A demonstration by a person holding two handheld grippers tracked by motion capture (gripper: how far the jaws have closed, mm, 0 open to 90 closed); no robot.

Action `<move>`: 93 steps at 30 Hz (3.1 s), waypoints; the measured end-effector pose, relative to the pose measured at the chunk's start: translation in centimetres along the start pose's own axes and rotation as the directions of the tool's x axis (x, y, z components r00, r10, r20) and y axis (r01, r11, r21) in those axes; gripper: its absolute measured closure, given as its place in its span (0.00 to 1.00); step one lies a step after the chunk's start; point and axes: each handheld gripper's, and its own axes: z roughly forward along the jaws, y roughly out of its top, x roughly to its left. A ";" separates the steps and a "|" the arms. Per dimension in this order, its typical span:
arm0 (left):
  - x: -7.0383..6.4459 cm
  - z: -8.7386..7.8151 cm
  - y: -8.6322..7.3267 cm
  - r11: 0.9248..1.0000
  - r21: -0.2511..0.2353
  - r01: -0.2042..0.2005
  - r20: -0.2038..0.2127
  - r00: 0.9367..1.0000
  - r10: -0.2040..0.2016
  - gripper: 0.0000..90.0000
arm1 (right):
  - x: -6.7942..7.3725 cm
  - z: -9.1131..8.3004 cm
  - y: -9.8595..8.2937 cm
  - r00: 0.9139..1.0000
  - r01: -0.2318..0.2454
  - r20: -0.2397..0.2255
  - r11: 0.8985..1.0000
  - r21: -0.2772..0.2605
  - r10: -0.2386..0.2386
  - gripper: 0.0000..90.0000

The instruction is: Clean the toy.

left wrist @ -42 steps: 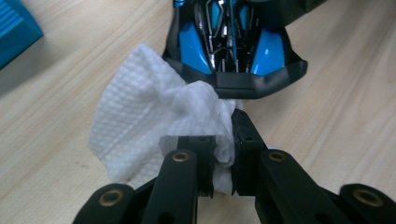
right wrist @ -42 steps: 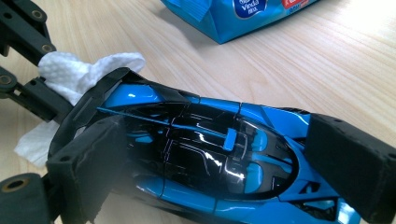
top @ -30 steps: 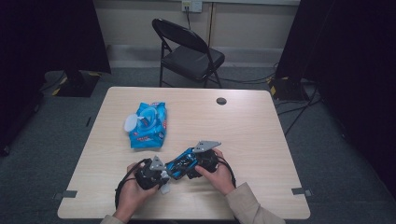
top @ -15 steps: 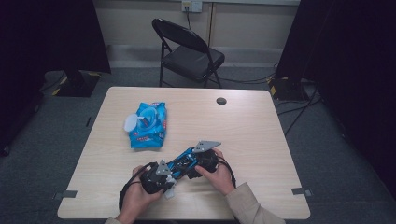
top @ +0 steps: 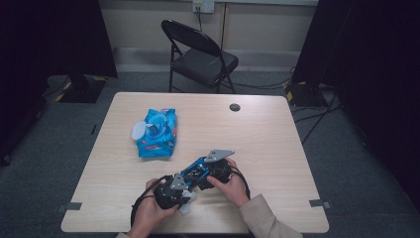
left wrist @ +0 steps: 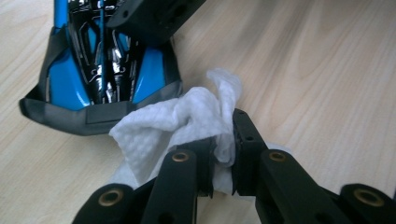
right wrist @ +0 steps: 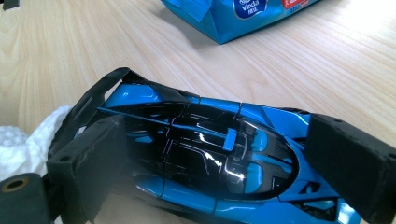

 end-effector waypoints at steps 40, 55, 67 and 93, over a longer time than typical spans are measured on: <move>2.0 -3.8 0.4 0.994 -0.079 0.069 -0.028 0.997 -0.071 0.89 | 0.0 0.0 -0.1 1.000 -0.002 0.001 1.000 -0.006 0.002 0.07; 5.0 -4.5 -1.6 0.986 -0.079 0.149 -0.128 0.979 -0.158 0.91 | 0.0 0.0 -0.1 1.000 -0.001 0.002 1.000 -0.005 0.001 0.07; 5.2 -1.7 -2.1 0.988 -0.006 0.153 -0.222 0.964 -0.150 0.88 | 0.0 0.0 -0.1 1.000 -0.003 0.001 1.000 -0.007 0.003 0.07; 2.8 -1.2 -1.2 0.997 0.038 0.070 -0.173 0.983 -0.063 0.91 | -0.1 0.0 -0.1 1.000 -0.002 0.002 1.000 -0.007 0.002 0.06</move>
